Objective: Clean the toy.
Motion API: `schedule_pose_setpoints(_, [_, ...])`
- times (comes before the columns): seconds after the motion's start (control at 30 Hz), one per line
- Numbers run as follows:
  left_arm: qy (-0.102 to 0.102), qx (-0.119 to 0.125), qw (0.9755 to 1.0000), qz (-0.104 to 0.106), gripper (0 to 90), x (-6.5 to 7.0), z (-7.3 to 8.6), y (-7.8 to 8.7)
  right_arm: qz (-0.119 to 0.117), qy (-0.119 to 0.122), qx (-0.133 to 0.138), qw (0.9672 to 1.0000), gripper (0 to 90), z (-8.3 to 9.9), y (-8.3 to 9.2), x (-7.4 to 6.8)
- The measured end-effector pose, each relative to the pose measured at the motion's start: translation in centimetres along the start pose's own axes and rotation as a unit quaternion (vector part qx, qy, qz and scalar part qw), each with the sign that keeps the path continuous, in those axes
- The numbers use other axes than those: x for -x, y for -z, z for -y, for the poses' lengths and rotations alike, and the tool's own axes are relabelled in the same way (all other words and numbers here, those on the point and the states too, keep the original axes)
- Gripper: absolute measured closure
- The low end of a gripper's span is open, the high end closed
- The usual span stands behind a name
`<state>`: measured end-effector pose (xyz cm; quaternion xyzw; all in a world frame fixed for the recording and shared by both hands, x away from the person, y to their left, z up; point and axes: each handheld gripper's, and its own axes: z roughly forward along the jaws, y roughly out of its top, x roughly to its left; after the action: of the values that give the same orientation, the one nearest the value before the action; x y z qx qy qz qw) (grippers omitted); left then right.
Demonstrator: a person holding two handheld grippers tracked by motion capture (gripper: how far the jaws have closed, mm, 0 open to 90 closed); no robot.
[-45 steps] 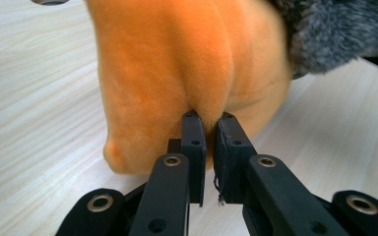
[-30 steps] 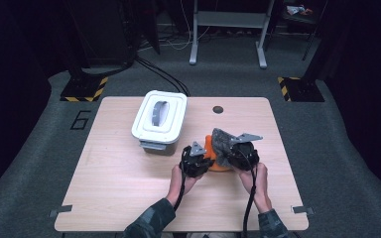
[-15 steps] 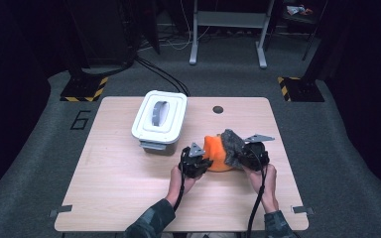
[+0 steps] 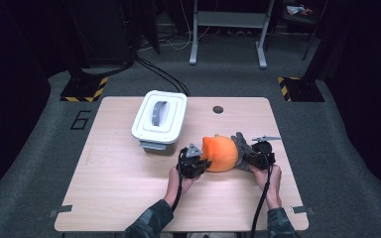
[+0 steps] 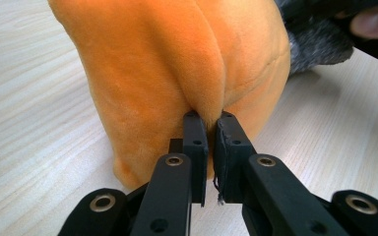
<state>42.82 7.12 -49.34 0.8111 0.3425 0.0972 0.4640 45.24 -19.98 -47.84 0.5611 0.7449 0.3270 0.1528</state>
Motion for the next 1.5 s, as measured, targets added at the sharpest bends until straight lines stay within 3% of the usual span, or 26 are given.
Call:
schedule_pose_setpoints(0.17, [0.003, 0.000, 1.0000, -0.002, 84.7, 0.1, 0.1, 0.0, 0.007, -0.009, -0.027, 0.9996, 79.1, 0.7, -1.7, 0.4])
schedule_pose_setpoints(0.3, [0.004, 0.001, 1.0000, -0.004, 84.6, 0.1, 0.0, 0.0, 0.014, -0.001, -0.027, 0.9995, 79.2, 0.7, -1.8, 0.2])
schedule_pose_setpoints(0.43, [0.006, 0.000, 1.0000, -0.005, 84.6, -0.1, 0.0, 0.1, 0.011, -0.007, -0.012, 0.9998, 79.4, 0.7, -0.6, 0.8])
schedule_pose_setpoints(0.53, [0.005, 0.001, 1.0000, -0.005, 84.5, 0.0, 0.0, 0.1, 0.008, -0.007, 0.013, 0.9999, 79.4, 0.5, 1.3, 1.0])
schedule_pose_setpoints(0.63, [0.009, 0.003, 0.9999, -0.006, 84.5, 0.0, 0.0, 0.0, 0.001, 0.008, 0.034, 0.9994, 79.4, 0.1, 3.3, 0.5])
schedule_pose_setpoints(0.77, [0.004, 0.000, 1.0000, -0.007, 84.5, 0.0, -0.1, 0.0, -0.039, 0.025, 0.064, 0.9968, 79.4, -0.9, 5.7, -1.3])
schedule_pose_setpoints(0.97, [0.003, 0.002, 0.9999, -0.010, 84.4, 0.1, -0.1, 0.0, -0.067, 0.079, 0.068, 0.9923, 79.1, -2.3, 6.2, -5.4])
schedule_pose_setpoints(1.13, [0.001, 0.004, 1.0000, -0.009, 84.3, 0.0, -0.2, 0.0, -0.057, 0.118, 0.058, 0.9896, 78.6, -2.6, 4.9, -7.7])
schedule_pose_setpoints(1.23, [-0.001, 0.003, 1.0000, -0.009, 84.3, 0.1, -0.2, 0.0, -0.062, 0.121, 0.055, 0.9891, 78.3, -2.4, 4.3, -8.6])
schedule_pose_setpoints(1.37, [-0.021, -0.006, 0.9996, -0.019, 84.4, 0.5, -0.4, 0.0, -0.017, 0.149, 0.049, 0.9874, 78.3, -2.1, 3.2, -9.7])
schedule_pose_setpoints(1.5, [-0.018, -0.005, 0.9997, -0.019, 84.4, 0.5, -0.4, 0.0, -0.006, 0.155, 0.045, 0.9869, 78.7, -2.2, 3.1, -9.8])
